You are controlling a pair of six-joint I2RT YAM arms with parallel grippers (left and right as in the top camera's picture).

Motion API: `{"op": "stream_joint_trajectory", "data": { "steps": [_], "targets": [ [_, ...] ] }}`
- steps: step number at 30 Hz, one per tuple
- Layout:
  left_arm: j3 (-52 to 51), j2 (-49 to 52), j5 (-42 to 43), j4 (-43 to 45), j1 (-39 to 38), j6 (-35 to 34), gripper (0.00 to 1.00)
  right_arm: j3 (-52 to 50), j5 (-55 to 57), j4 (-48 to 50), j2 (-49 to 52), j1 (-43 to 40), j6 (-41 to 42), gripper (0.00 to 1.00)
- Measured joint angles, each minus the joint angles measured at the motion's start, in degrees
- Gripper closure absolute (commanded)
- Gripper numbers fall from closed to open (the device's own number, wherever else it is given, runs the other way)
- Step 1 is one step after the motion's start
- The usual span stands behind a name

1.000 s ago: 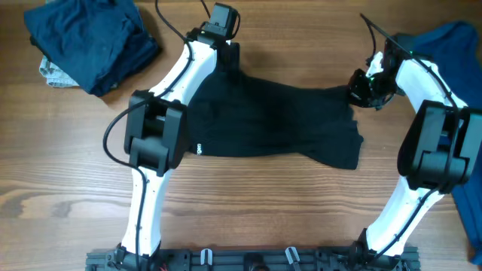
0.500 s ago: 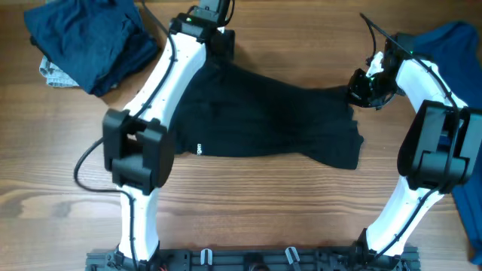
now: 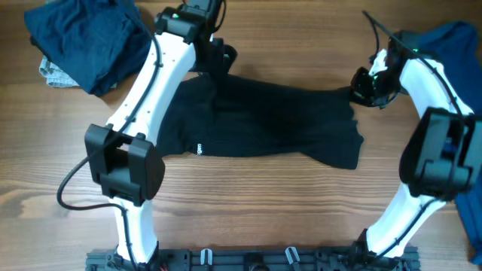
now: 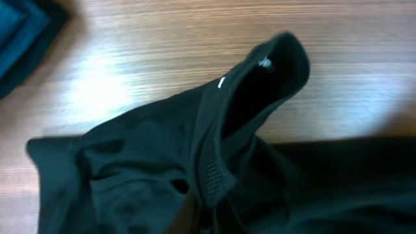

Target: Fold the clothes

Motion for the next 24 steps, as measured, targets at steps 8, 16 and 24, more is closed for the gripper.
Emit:
{"op": "stream_joint_trajectory", "data": {
  "steps": [8,16,24],
  "targets": [
    [0.0,0.0,0.0,-3.9,4.5,-2.6,0.96,0.3,1.2,-3.1,-9.4,0.0,0.0,0.93],
    [0.0,0.0,0.0,-8.6,4.5,-3.0,0.96,0.1,5.3,-7.3,-9.4,0.0,0.0,0.9],
    [0.0,0.0,-0.4,-16.6,4.5,-3.0,0.96,0.1,7.5,-13.7,-9.4,-0.1,0.1,0.89]
  ]
}}
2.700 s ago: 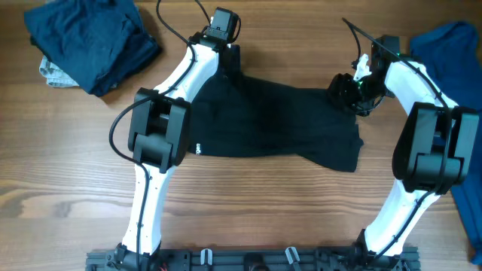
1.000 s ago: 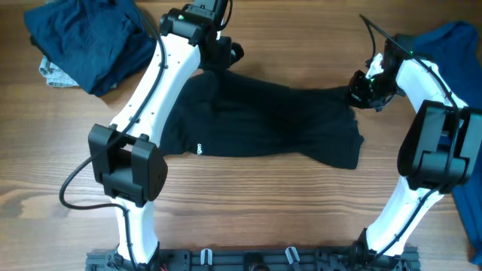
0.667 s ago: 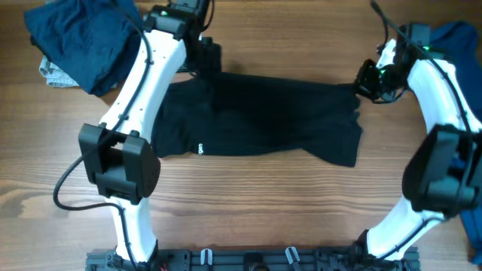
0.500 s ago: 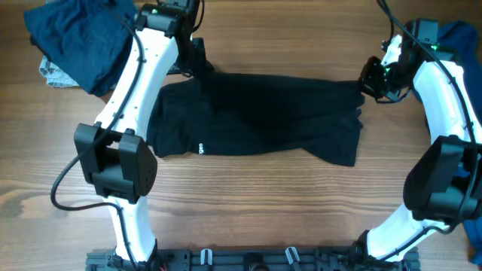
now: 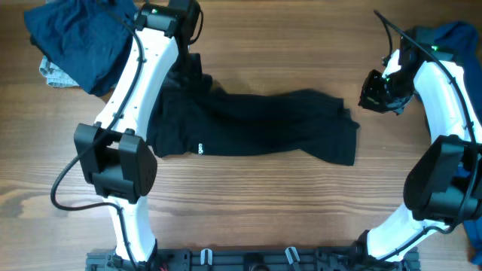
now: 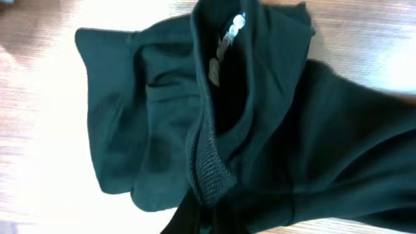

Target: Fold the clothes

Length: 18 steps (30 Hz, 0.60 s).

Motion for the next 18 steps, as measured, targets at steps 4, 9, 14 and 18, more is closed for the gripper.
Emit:
{"op": "stream_joint_trajectory", "data": {
  "steps": [4,9,14,18],
  "targets": [
    [0.0,0.0,0.0,-2.3,0.0,0.0,0.96,0.0,0.4,-1.2,0.0,0.0,0.0,0.8],
    [0.0,0.0,0.0,-2.3,0.0,0.0,0.96,-0.1,-0.9,0.5,0.0,0.0,-1.0,0.4],
    [0.0,0.0,0.0,-1.7,0.1,0.0,0.96,-0.8,-7.0,7.7,0.0,0.1,-6.0,0.4],
    [0.0,0.0,0.0,-1.4,0.1,0.0,0.96,-1.1,-9.9,12.7,0.8,1.9,-8.8,0.41]
  ]
}}
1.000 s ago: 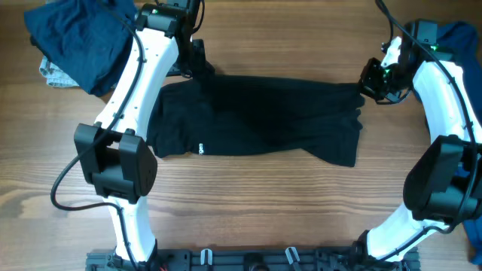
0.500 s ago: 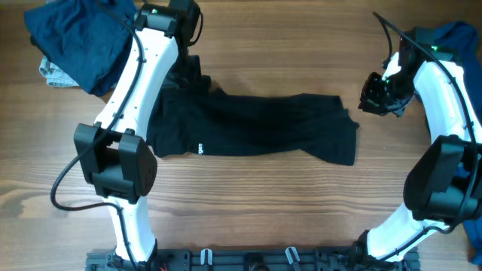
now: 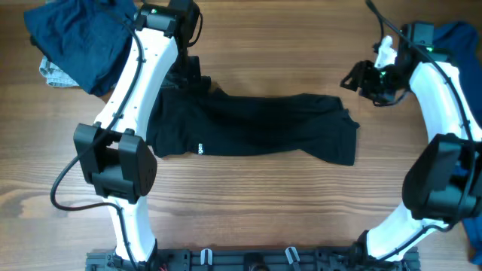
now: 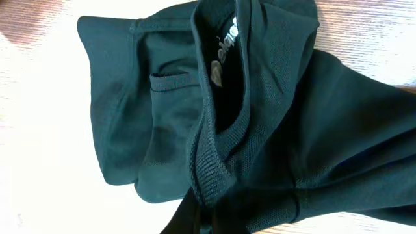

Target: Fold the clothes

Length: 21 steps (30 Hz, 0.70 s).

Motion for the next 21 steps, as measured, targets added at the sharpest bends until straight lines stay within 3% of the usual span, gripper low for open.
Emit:
{"op": "stream_joint_trajectory", "data": {
  "steps": [5,10,21],
  "targets": [
    [0.0,0.0,0.0,0.0,0.0,0.0,0.96,0.0,1.7,2.3,3.7,8.2,-4.3,0.41],
    [0.0,0.0,0.0,0.0,0.0,0.0,0.96,-0.1,10.9,2.3,6.7,15.3,-1.9,0.41],
    [0.0,0.0,0.0,0.3,0.0,0.0,0.96,-0.1,12.5,4.2,6.8,15.1,1.5,0.42]
  ]
}}
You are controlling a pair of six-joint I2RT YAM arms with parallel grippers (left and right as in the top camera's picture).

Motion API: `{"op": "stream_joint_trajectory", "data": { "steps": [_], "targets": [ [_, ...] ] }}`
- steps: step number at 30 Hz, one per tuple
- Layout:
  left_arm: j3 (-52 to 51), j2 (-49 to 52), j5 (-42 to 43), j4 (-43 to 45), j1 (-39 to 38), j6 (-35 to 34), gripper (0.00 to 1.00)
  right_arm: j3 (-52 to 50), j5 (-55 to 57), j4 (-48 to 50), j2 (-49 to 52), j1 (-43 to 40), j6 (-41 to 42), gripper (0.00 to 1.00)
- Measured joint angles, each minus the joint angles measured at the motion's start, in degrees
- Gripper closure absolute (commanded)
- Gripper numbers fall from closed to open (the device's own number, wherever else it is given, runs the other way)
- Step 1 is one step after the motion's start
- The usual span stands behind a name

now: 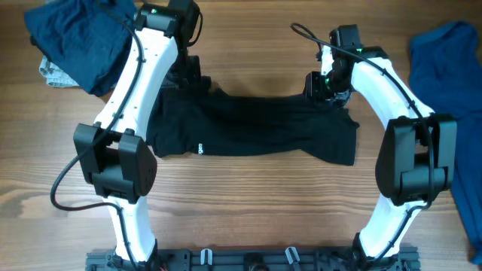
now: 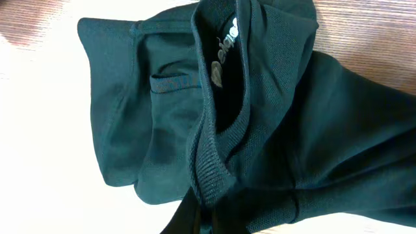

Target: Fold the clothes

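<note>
A black shirt (image 1: 256, 124) lies stretched left to right across the middle of the table. My left gripper (image 1: 188, 75) is at its upper left corner. In the left wrist view that gripper (image 2: 209, 211) is shut on the ribbed collar (image 2: 207, 172), with the neck label (image 2: 221, 62) showing inside the opening. My right gripper (image 1: 321, 86) sits at the shirt's upper right edge, dark against the dark cloth, so how its jaws stand is not visible.
A pile of dark blue clothes (image 1: 83, 38) lies at the back left with a pale patterned piece (image 1: 50, 74) under it. Another blue garment (image 1: 444, 45) lies along the right edge. The arm bases stand on a rail (image 1: 248, 260) at the front.
My right gripper has moved left, from the bare wood right of the shirt to the shirt's upper right edge. The left gripper and the collar have not moved.
At first my left gripper held the collar nearer the middle, and the right gripper was at the shirt's right corner. Then the collar was further left with the shirt stretched out and the right gripper off the cloth. Now the right gripper is at the upper right edge.
</note>
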Motion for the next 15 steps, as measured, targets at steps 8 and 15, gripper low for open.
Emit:
{"op": "stream_joint_trajectory", "data": {
  "steps": [8,15],
  "targets": [
    [0.0,0.0,0.0,0.1,0.0,0.0,0.96,0.0,0.0,0.0,1.2,0.0,4.9,0.42],
    [0.0,0.0,0.0,0.1,0.0,0.0,0.96,-0.1,0.0,1.3,3.5,0.0,6.7,0.49]
  ]
}}
